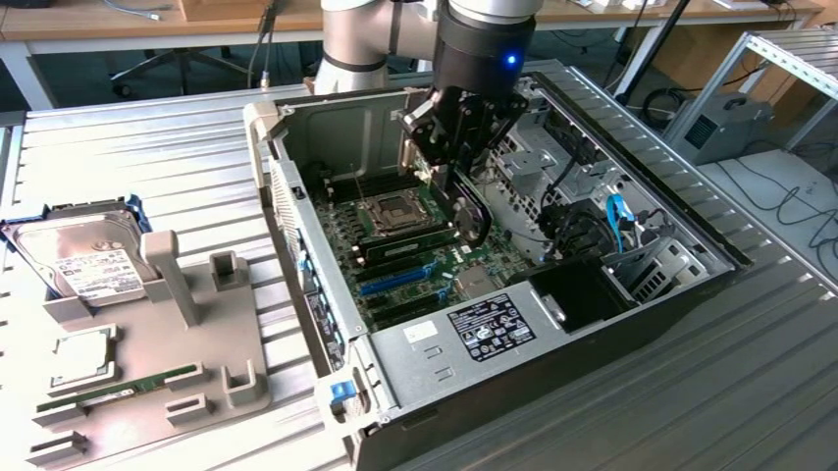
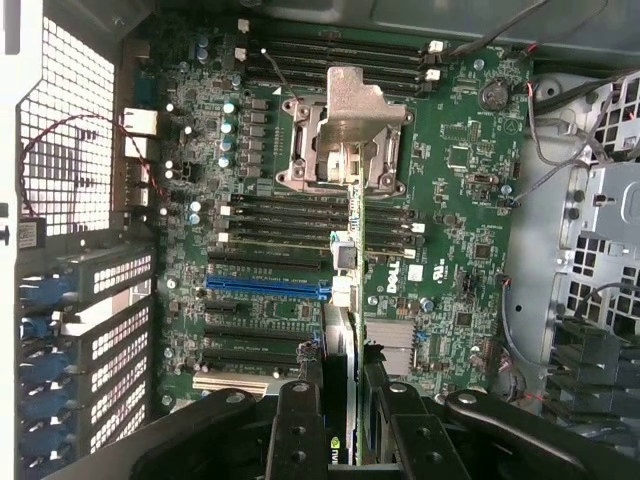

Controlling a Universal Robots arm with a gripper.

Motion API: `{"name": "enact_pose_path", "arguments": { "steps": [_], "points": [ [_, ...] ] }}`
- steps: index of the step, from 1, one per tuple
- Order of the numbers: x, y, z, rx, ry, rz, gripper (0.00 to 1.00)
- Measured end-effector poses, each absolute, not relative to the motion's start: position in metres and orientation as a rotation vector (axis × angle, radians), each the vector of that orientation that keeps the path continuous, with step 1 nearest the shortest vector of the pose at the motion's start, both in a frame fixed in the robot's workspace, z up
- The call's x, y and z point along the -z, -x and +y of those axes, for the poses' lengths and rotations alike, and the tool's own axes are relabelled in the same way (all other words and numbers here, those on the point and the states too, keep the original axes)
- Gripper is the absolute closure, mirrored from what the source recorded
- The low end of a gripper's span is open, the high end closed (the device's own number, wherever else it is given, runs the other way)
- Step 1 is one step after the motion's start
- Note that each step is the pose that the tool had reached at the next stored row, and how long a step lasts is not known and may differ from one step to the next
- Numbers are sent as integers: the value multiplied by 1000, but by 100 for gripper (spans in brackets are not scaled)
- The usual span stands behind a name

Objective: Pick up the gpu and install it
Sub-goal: 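Insert the gpu into the slot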

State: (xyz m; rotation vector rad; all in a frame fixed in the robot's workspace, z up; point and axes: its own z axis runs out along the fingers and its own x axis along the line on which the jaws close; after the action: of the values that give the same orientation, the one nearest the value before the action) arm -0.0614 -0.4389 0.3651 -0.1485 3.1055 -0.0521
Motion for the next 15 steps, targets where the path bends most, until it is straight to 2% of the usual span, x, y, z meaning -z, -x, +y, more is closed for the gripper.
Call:
{"name": "enact_pose_path", "arguments": {
  "steps": [15],
  "points": [
    [-365, 61, -439, 50, 266, 3096, 74]
  ]
}}
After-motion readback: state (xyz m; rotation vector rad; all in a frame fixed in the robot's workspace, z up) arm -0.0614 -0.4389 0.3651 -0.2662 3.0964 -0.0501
